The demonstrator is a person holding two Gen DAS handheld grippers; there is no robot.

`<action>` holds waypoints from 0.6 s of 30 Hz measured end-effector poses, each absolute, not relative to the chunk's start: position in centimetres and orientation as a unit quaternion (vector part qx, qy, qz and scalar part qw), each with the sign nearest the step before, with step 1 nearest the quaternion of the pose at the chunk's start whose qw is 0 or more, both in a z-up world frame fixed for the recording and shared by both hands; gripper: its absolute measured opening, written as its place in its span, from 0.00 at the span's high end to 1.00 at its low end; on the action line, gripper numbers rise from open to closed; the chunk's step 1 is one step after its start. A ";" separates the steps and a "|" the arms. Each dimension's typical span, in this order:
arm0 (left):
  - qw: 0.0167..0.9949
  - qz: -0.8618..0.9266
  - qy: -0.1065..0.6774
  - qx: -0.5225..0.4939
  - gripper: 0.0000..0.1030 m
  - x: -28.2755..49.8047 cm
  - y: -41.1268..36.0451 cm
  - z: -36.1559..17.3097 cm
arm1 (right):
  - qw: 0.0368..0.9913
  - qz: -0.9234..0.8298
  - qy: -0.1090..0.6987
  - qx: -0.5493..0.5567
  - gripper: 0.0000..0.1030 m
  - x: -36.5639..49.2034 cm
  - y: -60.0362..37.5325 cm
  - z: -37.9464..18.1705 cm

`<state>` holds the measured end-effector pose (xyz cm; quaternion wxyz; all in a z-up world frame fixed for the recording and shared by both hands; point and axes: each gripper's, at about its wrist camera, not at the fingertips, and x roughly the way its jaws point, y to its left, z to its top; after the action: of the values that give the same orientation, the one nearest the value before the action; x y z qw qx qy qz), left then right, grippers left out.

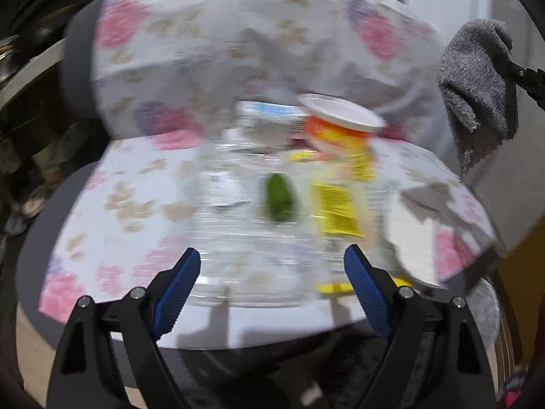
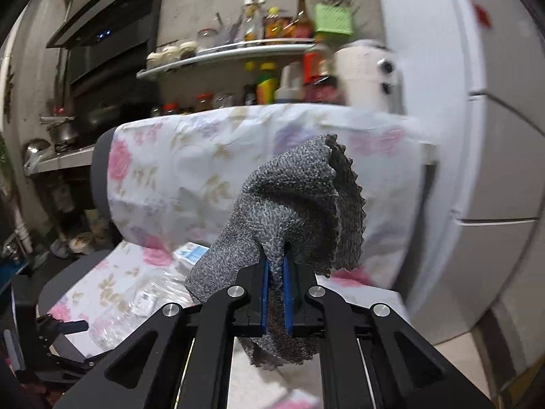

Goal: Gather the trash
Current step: 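Grasp the grey sock with the right gripper and lift it, then grasp the white cloth with the left gripper while the right holds the sock, carry both to bin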

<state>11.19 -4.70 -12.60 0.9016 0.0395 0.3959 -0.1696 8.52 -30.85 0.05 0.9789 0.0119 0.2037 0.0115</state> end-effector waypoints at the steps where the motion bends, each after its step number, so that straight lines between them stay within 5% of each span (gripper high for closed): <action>1: 0.899 -0.188 0.394 0.044 0.19 10.8 -5.7 -12.6 | 0.978 0.003 0.206 0.009 0.93 7.4 -31.3 -0.2; 18: 0.852 -0.284 0.412 0.154 0.22 9.9 -18.5 -15.8 | 0.967 -0.047 0.229 0.097 0.93 2.3 -38.9 -4.8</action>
<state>9.88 -18.45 -15.83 0.8517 0.1544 0.4122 -0.2843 2.32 -38.91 -4.80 0.9674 0.0969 0.2293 -0.0473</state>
